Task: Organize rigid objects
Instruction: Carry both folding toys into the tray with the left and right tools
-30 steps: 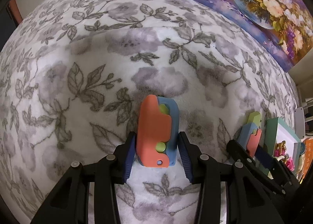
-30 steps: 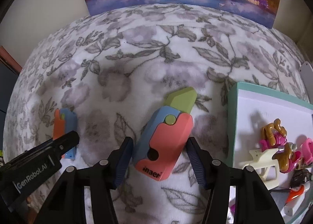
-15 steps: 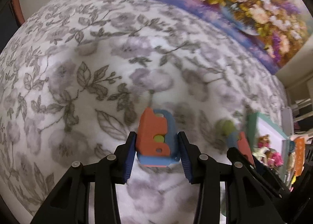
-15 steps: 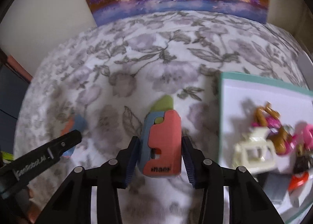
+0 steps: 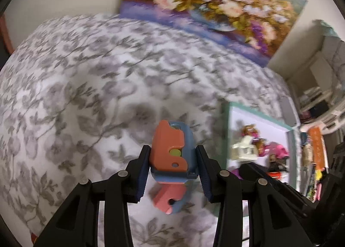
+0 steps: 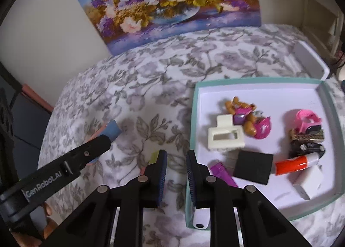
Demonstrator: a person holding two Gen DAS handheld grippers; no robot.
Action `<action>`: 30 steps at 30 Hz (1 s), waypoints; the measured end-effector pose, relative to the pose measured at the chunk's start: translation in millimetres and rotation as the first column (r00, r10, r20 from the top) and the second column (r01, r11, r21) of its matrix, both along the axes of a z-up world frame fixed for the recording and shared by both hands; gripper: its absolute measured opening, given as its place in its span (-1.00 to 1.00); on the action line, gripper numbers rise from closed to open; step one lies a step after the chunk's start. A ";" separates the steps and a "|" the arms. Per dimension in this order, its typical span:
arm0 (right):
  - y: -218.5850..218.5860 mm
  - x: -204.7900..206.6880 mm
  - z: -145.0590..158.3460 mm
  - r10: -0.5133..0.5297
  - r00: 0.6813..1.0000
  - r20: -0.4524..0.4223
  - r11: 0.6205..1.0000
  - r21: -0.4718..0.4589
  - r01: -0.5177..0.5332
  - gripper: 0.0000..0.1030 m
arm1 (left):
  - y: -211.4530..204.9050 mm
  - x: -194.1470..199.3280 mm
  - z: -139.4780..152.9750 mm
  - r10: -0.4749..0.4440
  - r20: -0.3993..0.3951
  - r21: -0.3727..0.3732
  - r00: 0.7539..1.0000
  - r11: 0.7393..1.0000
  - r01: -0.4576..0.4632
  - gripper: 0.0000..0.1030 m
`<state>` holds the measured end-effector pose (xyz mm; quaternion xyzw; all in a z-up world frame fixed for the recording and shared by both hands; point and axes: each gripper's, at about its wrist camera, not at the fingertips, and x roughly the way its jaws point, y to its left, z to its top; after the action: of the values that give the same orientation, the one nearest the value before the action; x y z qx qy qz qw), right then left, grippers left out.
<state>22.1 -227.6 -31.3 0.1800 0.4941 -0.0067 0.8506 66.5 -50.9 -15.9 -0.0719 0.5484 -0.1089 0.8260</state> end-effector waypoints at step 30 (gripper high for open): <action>123.8 17.5 -79.6 0.085 0.953 -0.291 0.947 -0.272 -0.168 -0.07 | 86.1 -0.3 -43.2 0.198 -0.157 -0.002 0.968 0.980 -0.201 -0.15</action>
<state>39.6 -103.9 -110.9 0.0166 0.6117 -0.0501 0.7893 66.2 35.2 -59.1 -0.1423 0.6002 -0.0241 0.7867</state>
